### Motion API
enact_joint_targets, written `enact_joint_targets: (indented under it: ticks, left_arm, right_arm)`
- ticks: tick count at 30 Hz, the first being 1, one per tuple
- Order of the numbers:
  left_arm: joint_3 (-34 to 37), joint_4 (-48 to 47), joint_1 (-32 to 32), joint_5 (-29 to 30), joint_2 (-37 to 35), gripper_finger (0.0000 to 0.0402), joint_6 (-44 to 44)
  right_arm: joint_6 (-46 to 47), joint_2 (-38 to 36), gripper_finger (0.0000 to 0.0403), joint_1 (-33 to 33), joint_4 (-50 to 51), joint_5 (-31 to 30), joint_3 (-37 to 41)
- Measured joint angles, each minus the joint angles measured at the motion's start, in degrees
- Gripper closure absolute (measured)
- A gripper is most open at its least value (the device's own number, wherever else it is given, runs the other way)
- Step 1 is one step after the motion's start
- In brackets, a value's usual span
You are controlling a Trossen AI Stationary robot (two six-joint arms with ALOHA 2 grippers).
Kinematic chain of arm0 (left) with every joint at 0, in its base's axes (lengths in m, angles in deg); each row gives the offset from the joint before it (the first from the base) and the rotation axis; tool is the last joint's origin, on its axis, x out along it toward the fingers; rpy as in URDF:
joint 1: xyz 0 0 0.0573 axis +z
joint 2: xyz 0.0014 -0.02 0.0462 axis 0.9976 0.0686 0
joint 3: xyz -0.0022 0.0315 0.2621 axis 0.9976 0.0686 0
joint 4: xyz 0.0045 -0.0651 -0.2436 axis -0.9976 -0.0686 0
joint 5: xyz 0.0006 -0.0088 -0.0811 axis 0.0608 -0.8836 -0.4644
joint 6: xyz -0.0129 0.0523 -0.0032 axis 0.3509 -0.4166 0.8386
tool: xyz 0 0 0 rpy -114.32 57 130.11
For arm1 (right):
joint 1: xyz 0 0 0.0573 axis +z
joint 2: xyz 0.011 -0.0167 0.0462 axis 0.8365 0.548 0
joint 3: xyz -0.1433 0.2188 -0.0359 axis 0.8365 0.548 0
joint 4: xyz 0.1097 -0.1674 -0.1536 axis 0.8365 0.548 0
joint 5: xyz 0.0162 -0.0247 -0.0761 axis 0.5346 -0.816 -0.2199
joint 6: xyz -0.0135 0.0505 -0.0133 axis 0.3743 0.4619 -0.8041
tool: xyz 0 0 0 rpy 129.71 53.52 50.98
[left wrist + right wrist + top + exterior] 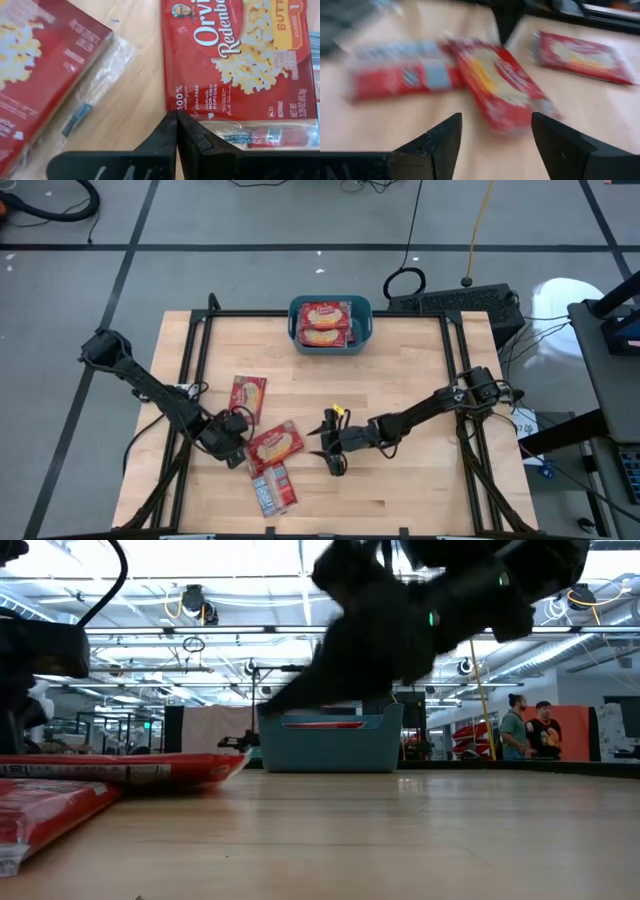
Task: Sort popcorn bags into baskets
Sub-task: Put the red popcorn bag into the blue bin
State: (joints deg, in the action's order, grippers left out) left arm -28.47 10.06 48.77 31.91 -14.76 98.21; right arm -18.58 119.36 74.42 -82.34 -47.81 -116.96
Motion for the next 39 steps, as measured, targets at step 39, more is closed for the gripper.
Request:
enact_joint_targets:
  ticks: [39]
  left_arm:
    - [-0.13,2.80,1.39,0.29,-0.11,0.0397,-5.23]
  right_arm:
    - [-34.07,10.38,0.0205,-0.80,11.72,-4.47,-12.67]
